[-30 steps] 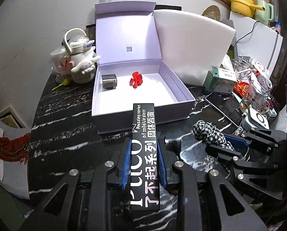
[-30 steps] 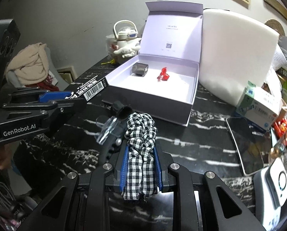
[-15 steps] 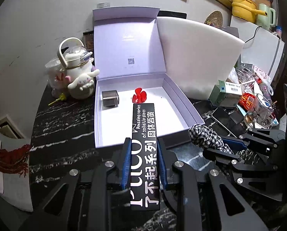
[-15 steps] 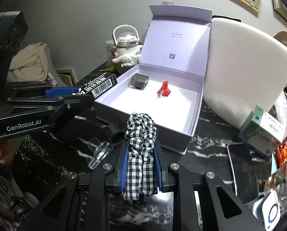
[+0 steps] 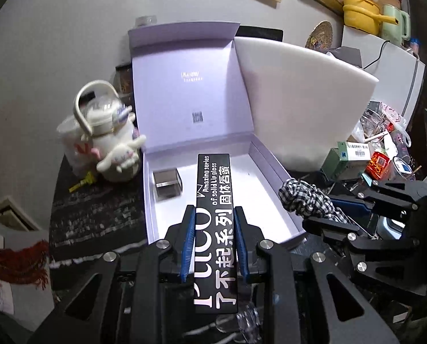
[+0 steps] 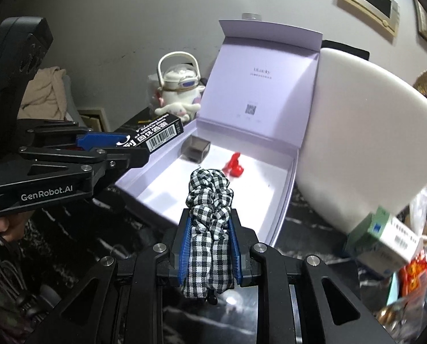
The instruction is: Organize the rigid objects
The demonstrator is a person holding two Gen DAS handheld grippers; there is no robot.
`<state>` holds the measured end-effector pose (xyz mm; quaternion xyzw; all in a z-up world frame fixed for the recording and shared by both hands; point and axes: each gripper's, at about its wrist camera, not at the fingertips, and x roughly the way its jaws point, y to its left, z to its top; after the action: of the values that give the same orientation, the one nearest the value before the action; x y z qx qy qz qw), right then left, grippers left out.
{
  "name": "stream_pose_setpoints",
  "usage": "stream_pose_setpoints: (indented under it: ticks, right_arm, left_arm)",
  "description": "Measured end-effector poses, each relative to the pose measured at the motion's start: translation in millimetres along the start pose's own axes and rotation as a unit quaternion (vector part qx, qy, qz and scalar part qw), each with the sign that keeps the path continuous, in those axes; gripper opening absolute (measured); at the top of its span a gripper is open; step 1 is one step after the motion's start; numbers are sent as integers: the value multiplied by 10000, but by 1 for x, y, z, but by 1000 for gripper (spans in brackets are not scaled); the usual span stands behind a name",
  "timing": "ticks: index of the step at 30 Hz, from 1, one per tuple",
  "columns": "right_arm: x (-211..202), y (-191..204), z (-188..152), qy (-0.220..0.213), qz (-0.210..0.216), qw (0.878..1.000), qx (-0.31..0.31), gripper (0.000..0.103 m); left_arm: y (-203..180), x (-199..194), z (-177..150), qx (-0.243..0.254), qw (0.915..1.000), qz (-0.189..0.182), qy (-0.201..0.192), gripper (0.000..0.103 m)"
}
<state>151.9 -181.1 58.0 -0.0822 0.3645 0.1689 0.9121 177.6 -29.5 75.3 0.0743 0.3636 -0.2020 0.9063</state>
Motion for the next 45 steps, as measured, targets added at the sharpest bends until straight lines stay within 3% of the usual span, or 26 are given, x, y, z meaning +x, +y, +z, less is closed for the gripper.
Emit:
stream_pose_setpoints:
  ticks: [20, 35, 45]
  right_arm:
    - [43, -32, 62, -299, -176, 9994, -81, 24]
    - [96, -59, 78, -120, -234, 9996, 49, 24]
    - [118, -66, 77, 34, -178, 9998, 109, 24]
  left_arm:
    - [18, 47, 55, 359, 9993, -40, -1, 25]
    - [38, 111, 75, 364, 9988, -93, 325, 25]
    - [39, 149, 71, 349, 9962, -247, 763, 25]
